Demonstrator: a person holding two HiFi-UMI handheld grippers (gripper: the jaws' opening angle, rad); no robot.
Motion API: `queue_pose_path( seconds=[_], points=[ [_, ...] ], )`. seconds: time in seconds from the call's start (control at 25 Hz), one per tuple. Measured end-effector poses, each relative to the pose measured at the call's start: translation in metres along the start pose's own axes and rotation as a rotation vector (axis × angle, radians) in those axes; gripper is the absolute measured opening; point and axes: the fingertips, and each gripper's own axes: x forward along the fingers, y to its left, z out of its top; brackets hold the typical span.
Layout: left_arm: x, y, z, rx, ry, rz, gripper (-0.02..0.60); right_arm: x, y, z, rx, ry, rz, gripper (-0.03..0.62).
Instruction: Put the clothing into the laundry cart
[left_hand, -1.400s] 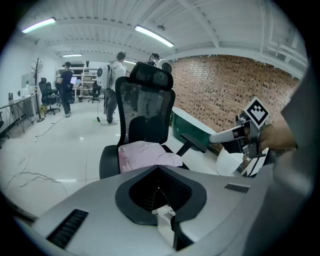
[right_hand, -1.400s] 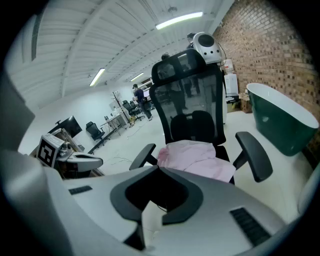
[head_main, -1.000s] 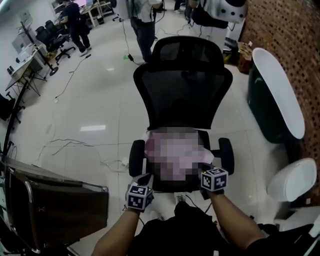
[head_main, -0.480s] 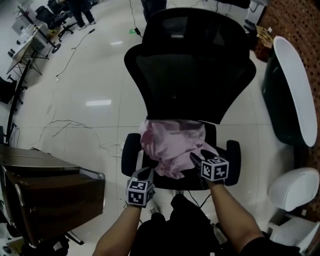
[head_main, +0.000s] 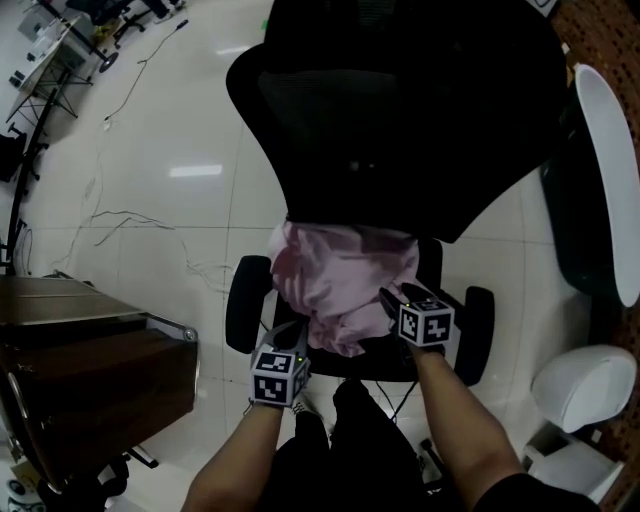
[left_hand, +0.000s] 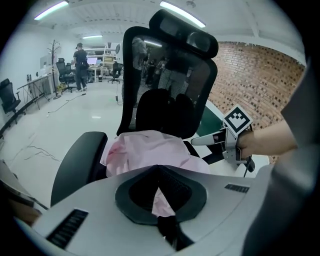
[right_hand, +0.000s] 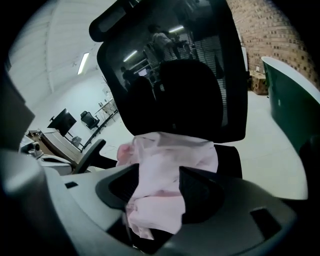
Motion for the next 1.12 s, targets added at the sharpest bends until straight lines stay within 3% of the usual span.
queue_pose_path(
  seconds=[0.28, 0.52, 0.64, 1.12],
  points=[
    [0.032, 0.012, -0.001, -0.022, 0.011, 0.004, 0.000, 0.040, -0.014, 0.007, -0.027, 0.024, -0.017, 0.279],
    [0.055, 0.023, -0.009, -0.038, 0.027, 0.006, 0.000, 0.074, -0.027, 0.001, -0.039, 0.078, -0.031, 0.283],
    [0.060, 0.027, -0.015, -0.050, 0.046, 0.006, 0.000, 0.088, -0.027, -0.004, -0.044, 0.108, -0.024, 0.320],
    [0.090, 0.036, -0.030, -0.071, 0.064, -0.002, 0.000, 0.135, -0.034, -0.025, -0.065, 0.177, -0.046, 0.321]
  ],
)
